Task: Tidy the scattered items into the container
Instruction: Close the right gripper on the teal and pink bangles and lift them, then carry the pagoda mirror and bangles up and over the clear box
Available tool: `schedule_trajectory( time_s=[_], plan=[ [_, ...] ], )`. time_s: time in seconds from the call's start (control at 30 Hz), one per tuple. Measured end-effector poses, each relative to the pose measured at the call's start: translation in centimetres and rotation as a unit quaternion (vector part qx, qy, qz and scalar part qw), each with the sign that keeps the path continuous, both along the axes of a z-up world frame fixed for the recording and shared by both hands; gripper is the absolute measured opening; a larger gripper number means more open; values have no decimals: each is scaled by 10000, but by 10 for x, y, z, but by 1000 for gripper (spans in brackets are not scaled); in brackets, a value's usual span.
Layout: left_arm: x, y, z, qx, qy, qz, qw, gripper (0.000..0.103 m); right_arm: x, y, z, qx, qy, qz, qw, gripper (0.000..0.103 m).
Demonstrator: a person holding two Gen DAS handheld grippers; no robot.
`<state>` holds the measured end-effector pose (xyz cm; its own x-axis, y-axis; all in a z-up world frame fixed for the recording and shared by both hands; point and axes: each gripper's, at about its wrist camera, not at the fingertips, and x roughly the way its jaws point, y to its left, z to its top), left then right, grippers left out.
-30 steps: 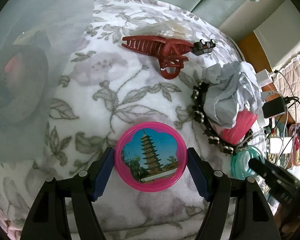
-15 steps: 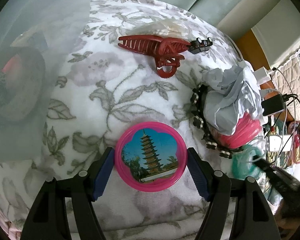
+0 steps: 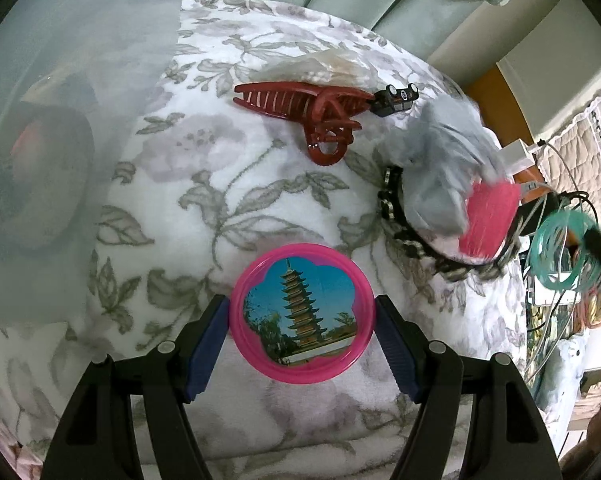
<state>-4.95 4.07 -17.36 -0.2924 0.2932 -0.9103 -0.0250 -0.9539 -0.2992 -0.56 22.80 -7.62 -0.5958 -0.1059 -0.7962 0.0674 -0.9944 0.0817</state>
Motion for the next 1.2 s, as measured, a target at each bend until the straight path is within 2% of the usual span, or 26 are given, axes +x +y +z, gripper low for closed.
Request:
schedule_trajectory(
  time_s=[0.1, 0.13, 0.4, 0.47, 0.5, 0.7, 0.77, 0.8, 0.87, 1.03, 1.2],
  plan=[
    [0, 1, 1, 11, 22, -22, 10000, 74, -12, 2, -16, -240, -419, -89, 9988, 5],
    [1, 1, 3, 5, 46, -28, 10000, 74, -12, 0, -13, -264, -384, -57, 9989, 5],
    [-2, 1, 4, 20, 92, -18, 10000, 74, -3, -20, 35, -239, 451, 402, 9979, 5],
    [4, -2, 9, 41, 130, -40, 9999, 74, -10, -20, 25, -386, 122, 332, 9986, 5],
    [5, -3, 11, 35, 155, -43, 9999, 74, -9, -20, 29, -438, 178, 354, 9983, 5],
    [3, -6, 14, 61, 204, 10, 9998, 74, 10, -23, 74, -687, 1062, 623, 9900, 5],
    [2, -4, 15, 87, 225, 1, 9997, 74, 0, -24, 56, -439, 700, 512, 9953, 5],
    [7, -10, 19, 80, 247, -16, 9997, 74, -3, -21, 46, -547, 444, 432, 9966, 5],
    [5, -11, 23, 68, 268, -9, 9996, 74, -1, -16, 43, -802, 359, 349, 9955, 5],
    [-2, -12, 27, 93, 236, 50, 9997, 74, 5, -17, 73, -723, 827, 404, 9931, 5],
    [1, -16, 33, 110, 311, 98, 9994, 74, 10, -9, 89, -783, 955, 312, 9919, 5]
  ],
)
